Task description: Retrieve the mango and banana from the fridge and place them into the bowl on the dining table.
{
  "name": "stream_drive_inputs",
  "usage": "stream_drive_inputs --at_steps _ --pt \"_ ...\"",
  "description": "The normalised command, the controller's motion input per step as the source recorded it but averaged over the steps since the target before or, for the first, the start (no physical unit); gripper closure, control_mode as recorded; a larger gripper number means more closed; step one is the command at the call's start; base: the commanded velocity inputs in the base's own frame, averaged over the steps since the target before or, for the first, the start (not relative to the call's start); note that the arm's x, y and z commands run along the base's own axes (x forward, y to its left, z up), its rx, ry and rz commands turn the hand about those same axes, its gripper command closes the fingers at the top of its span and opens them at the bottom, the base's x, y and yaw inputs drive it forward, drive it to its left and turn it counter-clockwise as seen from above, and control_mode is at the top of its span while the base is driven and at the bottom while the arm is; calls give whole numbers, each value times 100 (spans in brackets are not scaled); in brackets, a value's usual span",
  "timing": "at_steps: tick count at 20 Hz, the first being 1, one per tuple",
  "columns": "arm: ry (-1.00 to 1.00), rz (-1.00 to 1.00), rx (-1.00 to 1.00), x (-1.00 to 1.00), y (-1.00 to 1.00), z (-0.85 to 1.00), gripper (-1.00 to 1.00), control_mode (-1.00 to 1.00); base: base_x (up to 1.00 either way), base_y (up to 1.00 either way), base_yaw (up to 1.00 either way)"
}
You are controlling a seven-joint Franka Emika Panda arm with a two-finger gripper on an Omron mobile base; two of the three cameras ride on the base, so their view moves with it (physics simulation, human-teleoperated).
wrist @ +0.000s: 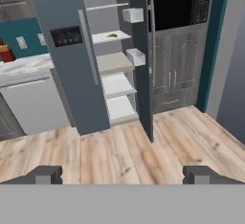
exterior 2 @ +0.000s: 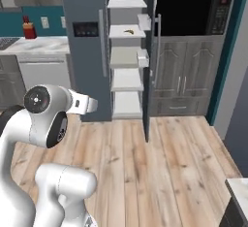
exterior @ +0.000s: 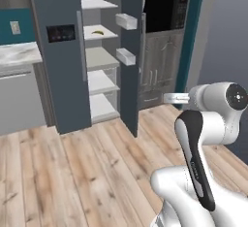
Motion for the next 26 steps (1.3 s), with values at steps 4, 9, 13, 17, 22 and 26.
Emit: stream_drive_inputs --at_steps 4,9,13,17,22,26 --pt "0 0 0 0 0 0 -100 100 100 9 0" --pt "0 0 0 0 0 0 -100 100 100 16 0" --pt "0 0 0 0 0 0 -100 100 100 13 0" --pt "0 0 0 0 0 0 -100 100 100 6 0" --pt "0 0 0 0 0 0 -100 100 100 0 0" --pt "0 0 0 0 0 0 -100 100 100 0 0"
